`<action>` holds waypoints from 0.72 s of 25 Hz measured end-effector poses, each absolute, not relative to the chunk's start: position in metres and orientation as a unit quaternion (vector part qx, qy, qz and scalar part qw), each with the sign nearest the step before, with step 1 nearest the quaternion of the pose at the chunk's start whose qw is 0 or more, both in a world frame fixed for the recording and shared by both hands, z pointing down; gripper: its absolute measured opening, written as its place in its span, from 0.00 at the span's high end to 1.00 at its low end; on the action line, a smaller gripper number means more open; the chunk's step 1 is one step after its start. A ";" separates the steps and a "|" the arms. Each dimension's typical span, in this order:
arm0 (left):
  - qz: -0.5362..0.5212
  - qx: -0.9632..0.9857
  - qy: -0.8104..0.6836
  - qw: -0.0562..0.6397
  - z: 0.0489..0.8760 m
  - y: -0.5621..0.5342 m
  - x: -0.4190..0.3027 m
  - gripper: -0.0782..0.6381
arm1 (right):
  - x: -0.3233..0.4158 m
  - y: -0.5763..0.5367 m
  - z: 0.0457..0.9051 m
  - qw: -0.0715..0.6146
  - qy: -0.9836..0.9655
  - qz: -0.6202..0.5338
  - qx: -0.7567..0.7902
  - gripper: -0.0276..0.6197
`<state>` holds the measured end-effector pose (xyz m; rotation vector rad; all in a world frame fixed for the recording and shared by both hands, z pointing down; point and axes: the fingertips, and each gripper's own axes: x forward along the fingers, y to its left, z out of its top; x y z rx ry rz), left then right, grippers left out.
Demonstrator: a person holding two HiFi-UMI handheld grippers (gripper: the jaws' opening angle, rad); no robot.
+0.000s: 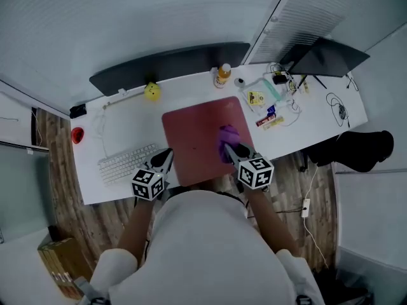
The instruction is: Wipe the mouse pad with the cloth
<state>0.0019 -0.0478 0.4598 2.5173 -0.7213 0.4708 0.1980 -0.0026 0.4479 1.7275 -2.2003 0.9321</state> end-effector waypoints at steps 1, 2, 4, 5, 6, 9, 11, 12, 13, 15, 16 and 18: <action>0.167 0.916 -0.273 0.241 0.456 -0.040 0.004 0.86 | 0.207 0.007 0.444 0.095 -0.745 0.309 0.583 0.82; 0.163 0.913 -0.282 0.246 0.453 -0.030 0.007 0.86 | 0.216 0.016 0.441 0.098 -0.747 0.304 0.583 0.82; 0.154 0.908 -0.293 0.257 0.448 -0.009 0.014 0.86 | 0.232 0.035 0.434 0.103 -0.752 0.292 0.582 0.82; 0.151 0.907 -0.297 0.260 0.446 0.002 0.017 0.86 | 0.239 0.043 0.430 0.104 -0.755 0.285 0.581 0.82; 0.148 0.906 -0.300 0.260 0.443 0.013 0.020 0.86 | 0.245 0.051 0.426 0.104 -0.759 0.278 0.579 0.82; 0.137 0.903 -0.310 0.262 0.434 0.044 0.028 0.86 | 0.261 0.078 0.414 0.106 -0.772 0.257 0.572 0.82; 0.121 0.901 -0.320 0.267 0.428 0.061 0.033 0.86 | 0.269 0.095 0.411 0.111 -0.781 0.245 0.564 0.82; 0.113 0.899 -0.326 0.268 0.424 0.069 0.034 0.86 | 0.272 0.102 0.411 0.114 -0.785 0.240 0.559 0.82; 0.107 0.897 -0.334 0.268 0.420 0.078 0.034 0.86 | 0.274 0.110 0.412 0.116 -0.789 0.239 0.554 0.82; 0.100 0.892 -0.353 0.263 0.410 0.094 0.031 0.86 | 0.276 0.123 0.414 0.118 -0.796 0.240 0.543 0.82; 0.100 0.890 -0.362 0.258 0.404 0.100 0.030 0.86 | 0.278 0.127 0.414 0.119 -0.799 0.240 0.539 0.82; 0.105 0.888 -0.378 0.241 0.393 0.112 0.027 0.86 | 0.280 0.133 0.413 0.121 -0.805 0.237 0.530 0.82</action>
